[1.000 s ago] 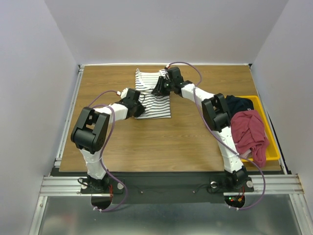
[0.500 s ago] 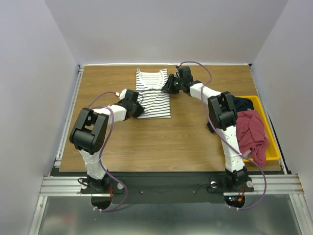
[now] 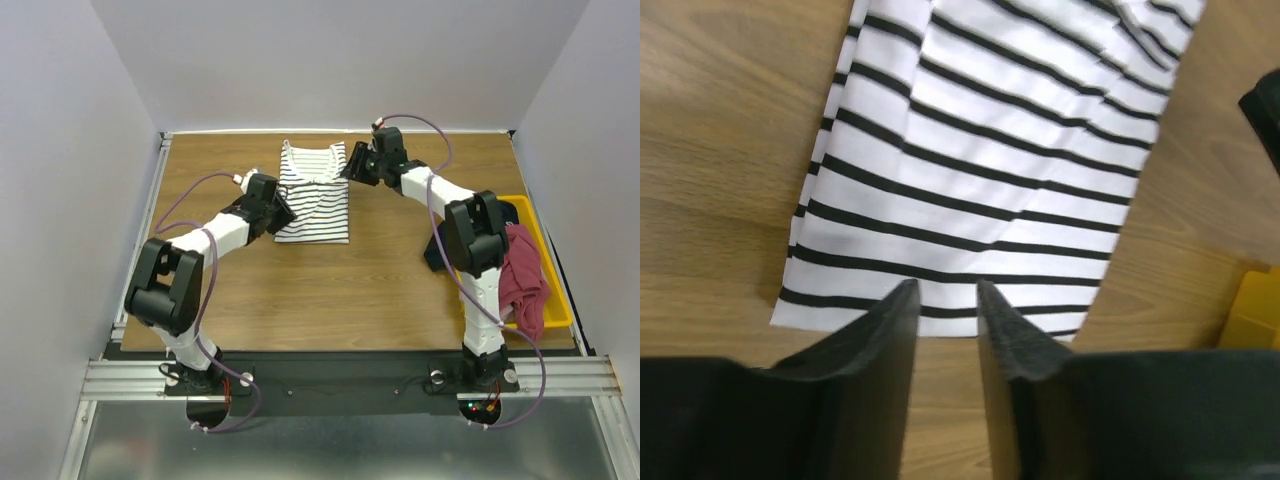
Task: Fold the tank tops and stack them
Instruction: Fold the tank top
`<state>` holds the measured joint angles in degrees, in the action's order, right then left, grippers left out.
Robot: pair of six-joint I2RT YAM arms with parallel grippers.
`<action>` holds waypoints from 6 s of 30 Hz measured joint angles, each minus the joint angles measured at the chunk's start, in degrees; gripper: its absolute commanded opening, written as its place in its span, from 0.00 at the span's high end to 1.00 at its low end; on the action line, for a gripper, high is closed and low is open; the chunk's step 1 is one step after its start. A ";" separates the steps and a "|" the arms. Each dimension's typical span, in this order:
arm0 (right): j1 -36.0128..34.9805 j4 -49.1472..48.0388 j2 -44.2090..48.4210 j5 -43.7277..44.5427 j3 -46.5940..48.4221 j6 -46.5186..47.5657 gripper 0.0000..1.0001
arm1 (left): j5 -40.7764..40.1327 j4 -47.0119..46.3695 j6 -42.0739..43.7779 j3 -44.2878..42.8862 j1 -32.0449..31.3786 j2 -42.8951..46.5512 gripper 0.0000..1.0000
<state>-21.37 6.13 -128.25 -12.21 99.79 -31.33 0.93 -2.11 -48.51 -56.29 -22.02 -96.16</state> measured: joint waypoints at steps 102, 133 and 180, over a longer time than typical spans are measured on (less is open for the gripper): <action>-26.38 11.23 57.16 19.19 -47.45 -14.78 1.00 | -8.07 11.93 -12.33 10.82 -8.94 38.69 1.00; -5.33 7.32 38.21 4.90 -34.62 -8.50 1.00 | 1.05 4.07 -9.18 -7.21 1.42 12.22 1.00; -18.71 6.54 32.79 10.71 -29.44 -10.93 0.99 | -4.81 10.73 -10.38 -2.08 7.80 19.04 1.00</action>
<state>-40.07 12.67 -95.46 -1.50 70.35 -42.26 -3.88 8.62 -58.89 -58.37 -14.22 -77.12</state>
